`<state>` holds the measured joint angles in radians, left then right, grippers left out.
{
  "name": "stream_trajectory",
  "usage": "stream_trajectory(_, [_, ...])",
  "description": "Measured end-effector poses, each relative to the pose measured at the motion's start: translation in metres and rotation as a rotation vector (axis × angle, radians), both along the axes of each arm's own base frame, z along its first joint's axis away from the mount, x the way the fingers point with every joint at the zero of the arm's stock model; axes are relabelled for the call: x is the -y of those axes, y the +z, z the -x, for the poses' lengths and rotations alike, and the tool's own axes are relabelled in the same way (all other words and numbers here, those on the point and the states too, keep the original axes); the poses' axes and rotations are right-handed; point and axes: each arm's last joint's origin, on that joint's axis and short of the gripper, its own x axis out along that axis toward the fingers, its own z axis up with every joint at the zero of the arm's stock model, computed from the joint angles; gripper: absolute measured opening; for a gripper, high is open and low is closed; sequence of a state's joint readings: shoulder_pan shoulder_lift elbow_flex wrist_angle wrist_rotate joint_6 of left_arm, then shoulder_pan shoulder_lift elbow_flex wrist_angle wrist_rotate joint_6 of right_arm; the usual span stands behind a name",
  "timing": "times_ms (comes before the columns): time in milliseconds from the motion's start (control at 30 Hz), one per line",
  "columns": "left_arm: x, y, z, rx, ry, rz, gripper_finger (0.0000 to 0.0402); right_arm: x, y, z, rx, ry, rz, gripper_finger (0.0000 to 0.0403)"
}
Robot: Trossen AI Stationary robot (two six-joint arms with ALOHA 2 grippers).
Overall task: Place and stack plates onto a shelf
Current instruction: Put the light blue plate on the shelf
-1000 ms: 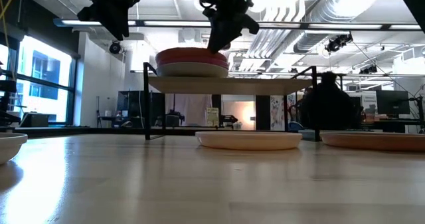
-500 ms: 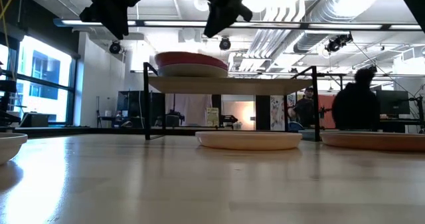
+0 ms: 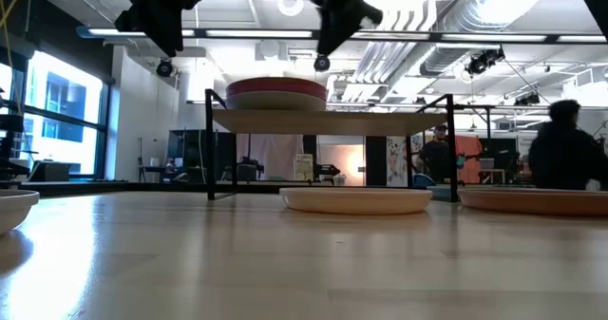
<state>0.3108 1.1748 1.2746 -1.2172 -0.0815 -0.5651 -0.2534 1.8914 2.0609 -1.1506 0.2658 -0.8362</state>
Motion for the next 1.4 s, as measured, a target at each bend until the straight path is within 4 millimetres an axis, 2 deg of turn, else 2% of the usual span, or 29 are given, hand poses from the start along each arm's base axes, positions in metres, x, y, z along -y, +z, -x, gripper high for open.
stream_trajectory(200, [0.005, -0.001, -0.002, -0.004, -0.027, 0.001, 0.0087, 0.006, 0.012, 0.04, -0.025, -0.193, -0.279, 0.0091])
stream_trajectory(433, [0.007, -0.001, -0.002, -0.007, -0.036, -0.007, 0.0087, 0.018, 0.023, 0.081, -0.08, -0.485, -0.45, 0.0091])
stream_trajectory(633, [0.007, -0.001, -0.002, -0.009, -0.043, -0.012, 0.0087, 0.018, 0.02, 0.106, -0.048, -0.548, -0.586, 0.0091])
stream_trajectory(767, [0.007, -0.001, -0.002, -0.012, -0.057, -0.019, 0.0087, 0.016, 0.001, 0.124, -0.08, -0.627, -0.575, 0.0091])
stream_trajectory(1133, [0.007, -0.001, -0.002, -0.011, -0.058, -0.021, 0.0087, 0.003, -0.058, 0.18, -0.026, -0.794, -0.612, 0.0091])
stream_trajectory(1400, [0.007, -0.001, -0.002, -0.01, -0.057, -0.021, 0.0087, -0.01, -0.082, 0.203, -0.014, -0.826, -0.622, 0.0091])
